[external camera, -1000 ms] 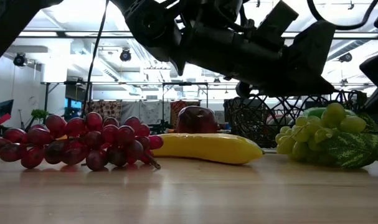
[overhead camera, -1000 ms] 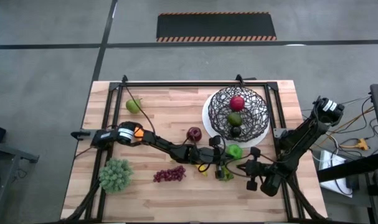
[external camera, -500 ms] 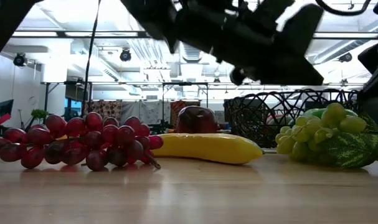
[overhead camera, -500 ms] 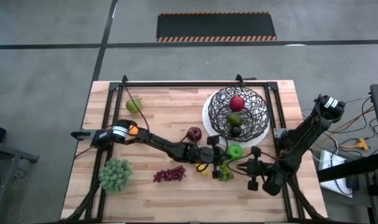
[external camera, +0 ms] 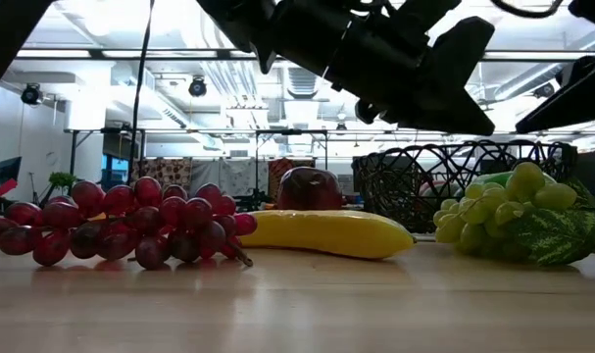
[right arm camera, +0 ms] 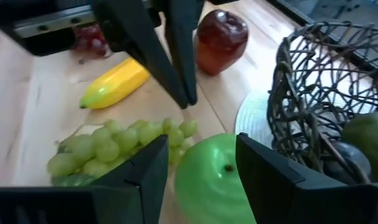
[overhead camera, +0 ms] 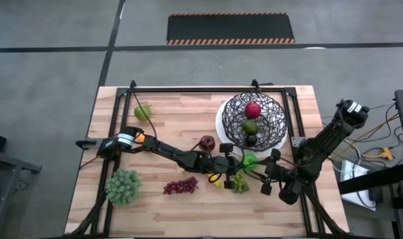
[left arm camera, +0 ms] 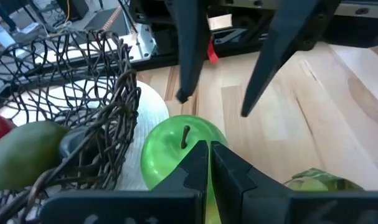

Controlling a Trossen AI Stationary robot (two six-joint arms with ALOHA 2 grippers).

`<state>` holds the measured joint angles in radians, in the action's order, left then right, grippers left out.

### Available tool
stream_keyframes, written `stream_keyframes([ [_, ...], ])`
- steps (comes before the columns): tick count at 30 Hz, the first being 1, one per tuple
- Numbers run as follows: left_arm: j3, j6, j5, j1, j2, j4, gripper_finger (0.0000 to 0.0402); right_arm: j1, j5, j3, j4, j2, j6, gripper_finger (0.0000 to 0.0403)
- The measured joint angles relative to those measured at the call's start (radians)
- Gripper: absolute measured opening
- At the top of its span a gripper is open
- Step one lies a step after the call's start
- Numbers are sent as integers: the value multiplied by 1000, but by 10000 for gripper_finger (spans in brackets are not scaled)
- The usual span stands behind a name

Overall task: Build produce basket
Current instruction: Put the green apple into the wire basket

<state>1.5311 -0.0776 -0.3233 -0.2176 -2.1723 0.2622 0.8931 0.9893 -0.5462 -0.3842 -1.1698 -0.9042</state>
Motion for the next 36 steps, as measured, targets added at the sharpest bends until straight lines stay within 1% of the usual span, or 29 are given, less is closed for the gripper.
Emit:
stream_keyframes([
  [4,0,-44,0,0,14,-35,2,1,7,10,0,-25,-24,179],
  [8,-8,-81,0,0,51,-83,2,1,14,31,1,-35,-76,172],
  [11,-48,-103,0,0,95,-80,2,1,36,51,2,-37,-108,164],
  [14,-115,-112,0,-1,154,-58,2,1,54,65,8,-37,-128,155],
  [17,-189,-113,0,0,214,9,2,1,83,69,30,-43,-129,146],
  [25,-387,-113,0,0,324,247,2,-3,88,71,76,-57,-117,129],
  [30,-447,-113,0,-1,344,342,2,-19,88,71,80,-57,-106,128],
  [36,-456,-113,0,-1,348,353,2,-27,87,71,88,-87,-107,127],
])
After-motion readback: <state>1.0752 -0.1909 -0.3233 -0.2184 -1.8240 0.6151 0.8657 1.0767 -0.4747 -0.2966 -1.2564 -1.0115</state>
